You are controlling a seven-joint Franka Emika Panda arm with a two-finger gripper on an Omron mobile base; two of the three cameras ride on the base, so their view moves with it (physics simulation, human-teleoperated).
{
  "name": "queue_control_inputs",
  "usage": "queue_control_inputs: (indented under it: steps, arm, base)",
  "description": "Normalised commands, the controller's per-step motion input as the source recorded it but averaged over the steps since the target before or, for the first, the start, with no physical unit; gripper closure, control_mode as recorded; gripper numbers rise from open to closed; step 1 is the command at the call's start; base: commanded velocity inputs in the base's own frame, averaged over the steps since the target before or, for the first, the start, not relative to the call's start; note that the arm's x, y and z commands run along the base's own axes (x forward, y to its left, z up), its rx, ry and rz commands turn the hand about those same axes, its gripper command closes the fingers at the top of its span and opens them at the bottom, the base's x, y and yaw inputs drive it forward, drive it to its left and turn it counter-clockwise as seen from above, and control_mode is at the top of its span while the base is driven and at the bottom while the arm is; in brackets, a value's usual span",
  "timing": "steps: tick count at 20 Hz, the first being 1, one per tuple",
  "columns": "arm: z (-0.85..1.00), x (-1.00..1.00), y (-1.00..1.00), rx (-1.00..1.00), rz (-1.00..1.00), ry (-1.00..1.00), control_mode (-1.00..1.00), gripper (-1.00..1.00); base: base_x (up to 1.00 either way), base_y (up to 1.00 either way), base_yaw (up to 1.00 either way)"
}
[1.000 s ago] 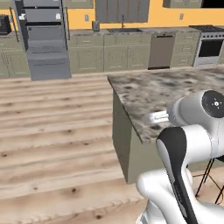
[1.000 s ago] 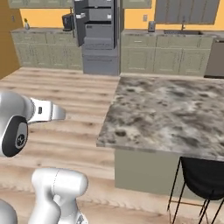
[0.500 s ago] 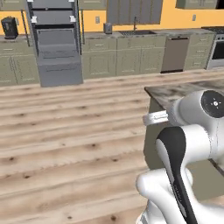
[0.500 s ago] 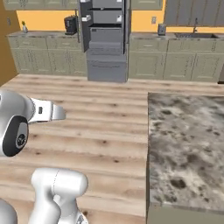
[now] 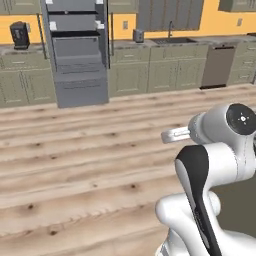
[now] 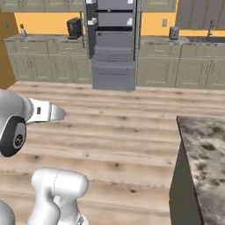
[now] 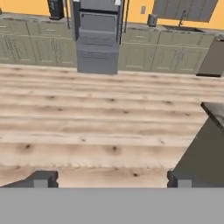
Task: Gather the carrot and squash from the fridge and place them on a tray on the dining counter. Then gather the steak and fish from the fridge and place them on the other tray.
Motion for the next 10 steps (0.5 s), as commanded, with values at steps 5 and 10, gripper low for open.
queue_control_inputs:
  steps: [5, 10]
  arm:
    - [0.00, 0.00, 0.00, 0.00, 0.00, 0.00, 1.00, -1.00]
    - [0.00, 0.00, 0.00, 0.00, 0.00, 0.00, 1.00, -1.00]
  base:
    - [1.00, 0.00, 0.10]
    - [1.00, 0.00, 0.12]
